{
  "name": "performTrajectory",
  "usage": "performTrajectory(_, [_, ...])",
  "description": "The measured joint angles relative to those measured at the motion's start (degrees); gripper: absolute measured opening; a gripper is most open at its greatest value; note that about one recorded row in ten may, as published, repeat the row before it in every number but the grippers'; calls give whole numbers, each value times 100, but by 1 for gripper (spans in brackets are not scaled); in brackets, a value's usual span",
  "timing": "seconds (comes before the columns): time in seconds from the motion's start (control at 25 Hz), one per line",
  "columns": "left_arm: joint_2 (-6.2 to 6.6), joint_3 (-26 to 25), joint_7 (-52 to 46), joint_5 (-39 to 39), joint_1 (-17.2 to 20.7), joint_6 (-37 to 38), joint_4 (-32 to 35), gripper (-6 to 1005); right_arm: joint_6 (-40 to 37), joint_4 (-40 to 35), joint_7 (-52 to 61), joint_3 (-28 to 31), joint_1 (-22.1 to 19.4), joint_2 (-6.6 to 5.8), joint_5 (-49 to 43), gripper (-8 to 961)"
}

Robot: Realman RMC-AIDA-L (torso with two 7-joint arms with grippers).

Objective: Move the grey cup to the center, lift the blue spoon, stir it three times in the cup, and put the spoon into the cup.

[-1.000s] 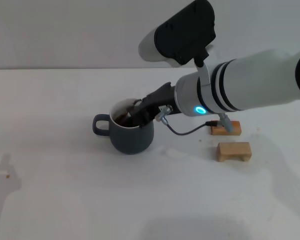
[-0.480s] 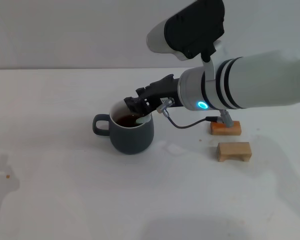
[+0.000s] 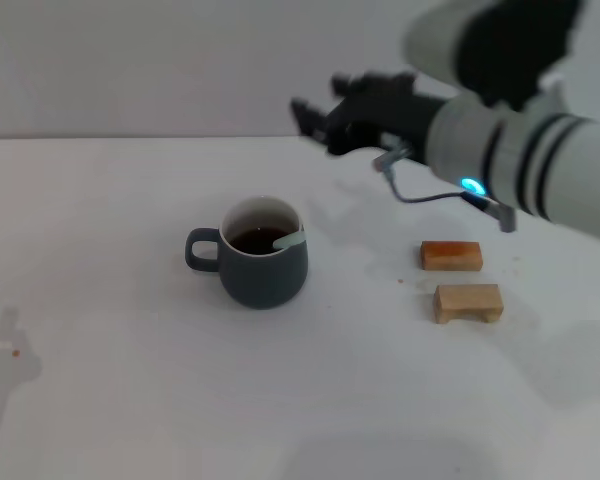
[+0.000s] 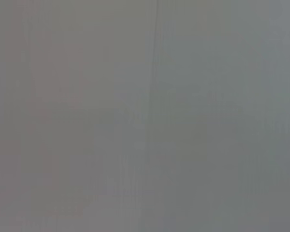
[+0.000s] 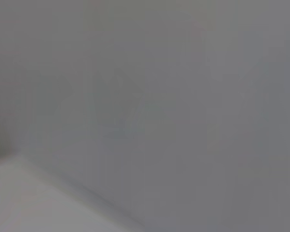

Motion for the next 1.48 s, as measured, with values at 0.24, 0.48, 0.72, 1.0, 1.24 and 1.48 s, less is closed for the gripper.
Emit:
performTrajectory(0.24, [0, 9, 0, 2, 13, 8, 0, -1, -4175, -466, -1120, -1148, -1525, -12, -72, 513])
performTrajectory(0.48, [0, 32, 1, 11, 15, 54, 27, -1, -7532, -2085, -1498, -2092, -2078, 19, 38, 513])
performTrajectory(0.72, [-3, 36, 8, 11, 50, 78, 11, -1, -9031, -3301, -1472, -2892, -2156, 11, 1544, 512])
performTrajectory(1.0, [-2, 32, 49, 11, 38, 85, 30, -1, -9588, -3916, -1118, -3117, -2481, 2, 2187, 513])
performTrajectory(1.24, [-8, 2, 59, 9, 0, 87, 38, -1, -10112, -4694, 37, -3324, -2340, 15, 2239, 525])
performTrajectory(1.48, [-8, -6, 61, 5, -10, 79, 36, -1, -10300, -4850, 214, -3351, -2318, 5, 2244, 534])
